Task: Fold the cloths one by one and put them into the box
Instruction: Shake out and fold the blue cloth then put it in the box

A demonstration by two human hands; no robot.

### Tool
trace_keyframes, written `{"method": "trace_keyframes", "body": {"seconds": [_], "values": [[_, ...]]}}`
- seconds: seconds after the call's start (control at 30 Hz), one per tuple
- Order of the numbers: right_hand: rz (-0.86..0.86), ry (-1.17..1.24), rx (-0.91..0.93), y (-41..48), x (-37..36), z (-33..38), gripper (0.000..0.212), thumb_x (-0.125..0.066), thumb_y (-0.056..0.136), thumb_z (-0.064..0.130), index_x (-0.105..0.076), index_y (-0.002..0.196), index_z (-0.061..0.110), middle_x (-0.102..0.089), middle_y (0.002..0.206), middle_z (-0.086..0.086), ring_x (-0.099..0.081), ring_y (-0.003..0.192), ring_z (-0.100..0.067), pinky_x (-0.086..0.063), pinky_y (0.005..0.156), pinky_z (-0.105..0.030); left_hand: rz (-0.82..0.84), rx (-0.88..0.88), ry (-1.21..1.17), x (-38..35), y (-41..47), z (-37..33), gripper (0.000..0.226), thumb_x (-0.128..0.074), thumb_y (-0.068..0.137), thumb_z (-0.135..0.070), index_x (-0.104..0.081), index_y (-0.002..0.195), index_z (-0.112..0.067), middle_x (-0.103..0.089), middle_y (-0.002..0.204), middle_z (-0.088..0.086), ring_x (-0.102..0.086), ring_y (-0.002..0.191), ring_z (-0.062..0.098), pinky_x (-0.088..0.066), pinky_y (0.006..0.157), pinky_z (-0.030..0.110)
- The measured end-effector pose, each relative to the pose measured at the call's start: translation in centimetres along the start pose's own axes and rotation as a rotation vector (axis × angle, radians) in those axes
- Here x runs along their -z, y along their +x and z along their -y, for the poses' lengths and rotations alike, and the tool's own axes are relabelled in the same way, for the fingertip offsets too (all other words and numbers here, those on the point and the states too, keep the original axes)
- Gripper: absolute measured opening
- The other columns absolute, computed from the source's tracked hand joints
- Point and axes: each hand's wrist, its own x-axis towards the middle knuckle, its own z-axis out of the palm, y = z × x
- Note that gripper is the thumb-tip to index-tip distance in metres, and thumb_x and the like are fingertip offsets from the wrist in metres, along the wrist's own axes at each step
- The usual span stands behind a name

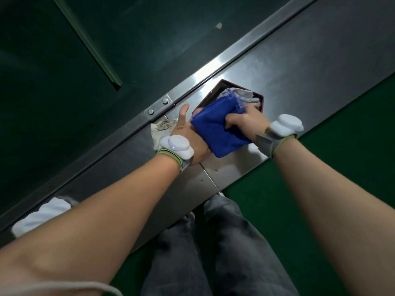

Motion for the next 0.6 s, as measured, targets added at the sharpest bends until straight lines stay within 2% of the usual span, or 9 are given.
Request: {"method": "trace_keyframes", "body": {"seconds": [0.07,0.17,0.23,0.3,0.37,0.43,0.5,0.6], "values": [[0.018,-0.085,0.015,0.5,0.3,-0.7,0.011,-0.065,0.065,0.02,-0.056,0.057,0.018,-0.058,0.058,0.001,-0.052,0.054,-0.012,-0.043,0.055,-0.026,-0.021,-0.017,-0.011,-0.2,0.2,0.0,0.056,-0.023,0.09,-0.045,-0.023,0.145,-0.033,-0.029,0.154,-0.001,-0.014,0.144,0.026,0.011,0.109,0.055],[0.081,-0.338,0.111,1.0,0.9,-1.1,0.015,-0.062,0.078,0.015,-0.054,0.066,0.014,-0.055,0.063,-0.001,-0.05,0.06,-0.018,-0.04,0.057,-0.029,-0.031,-0.04,-0.103,0.4,0.5,0.2,0.056,-0.022,0.089,-0.048,-0.029,0.141,-0.032,-0.039,0.147,0.0,-0.019,0.141,0.026,0.006,0.11,0.055],[0.091,-0.547,0.162,1.1,1.1,-1.0,0.016,-0.061,0.081,0.018,-0.049,0.072,0.013,-0.052,0.069,-0.004,-0.048,0.065,-0.024,-0.035,0.056,-0.03,-0.03,-0.051,-0.108,0.8,0.7,0.1,0.052,-0.023,0.089,-0.049,-0.043,0.132,-0.03,-0.05,0.135,0.0,-0.027,0.135,0.024,0.003,0.11,0.055],[0.081,-0.691,0.216,1.2,1.0,-0.7,0.015,-0.06,0.083,0.018,-0.045,0.082,0.016,-0.051,0.08,-0.006,-0.048,0.072,-0.025,-0.033,0.063,-0.029,-0.027,-0.054,-0.11,1.2,0.8,-0.2,0.046,-0.025,0.088,-0.048,-0.06,0.111,-0.029,-0.061,0.117,-0.001,-0.037,0.125,0.025,0.002,0.109,0.056],[0.074,-0.776,0.251,1.1,0.8,-0.6,0.014,-0.059,0.084,0.019,-0.049,0.092,0.015,-0.056,0.088,-0.011,-0.054,0.081,-0.03,-0.037,0.067,-0.031,-0.056,-0.057,-0.126,1.6,0.6,-0.1,0.041,-0.032,0.086,-0.046,-0.066,0.089,-0.024,-0.067,0.095,0.0,-0.047,0.111,0.026,-0.006,0.108,0.056],[0.054,-0.846,0.262,1.1,0.6,-0.8,0.024,-0.059,0.084,0.021,-0.053,0.105,0.011,-0.062,0.098,-0.017,-0.059,0.088,-0.035,-0.043,0.07,-0.034,-0.131,-0.052,-0.145,1.7,0.4,0.1,0.036,-0.039,0.083,-0.045,-0.066,0.078,-0.021,-0.068,0.081,0.0,-0.053,0.098,0.026,-0.016,0.105,0.054],[0.01,-0.889,0.262,1.0,0.3,-1.2,0.029,-0.059,0.084,0.022,-0.052,0.11,0.012,-0.063,0.101,-0.018,-0.06,0.087,-0.035,-0.042,0.066,-0.034,-0.2,-0.042,-0.144,1.6,0.1,0.2,0.035,-0.04,0.081,-0.044,-0.064,0.071,-0.02,-0.068,0.074,-0.002,-0.056,0.088,0.025,-0.021,0.102,0.049],[-0.008,-0.85,0.273,0.8,0.1,-1.8,0.031,-0.058,0.083,0.025,-0.051,0.112,0.014,-0.065,0.096,-0.015,-0.059,0.081,-0.033,-0.042,0.063,-0.034,-0.261,-0.046,-0.15,1.3,-0.2,0.2,0.035,-0.04,0.08,-0.047,-0.064,0.071,-0.022,-0.068,0.075,-0.004,-0.058,0.088,0.023,-0.021,0.099,0.045]]}}
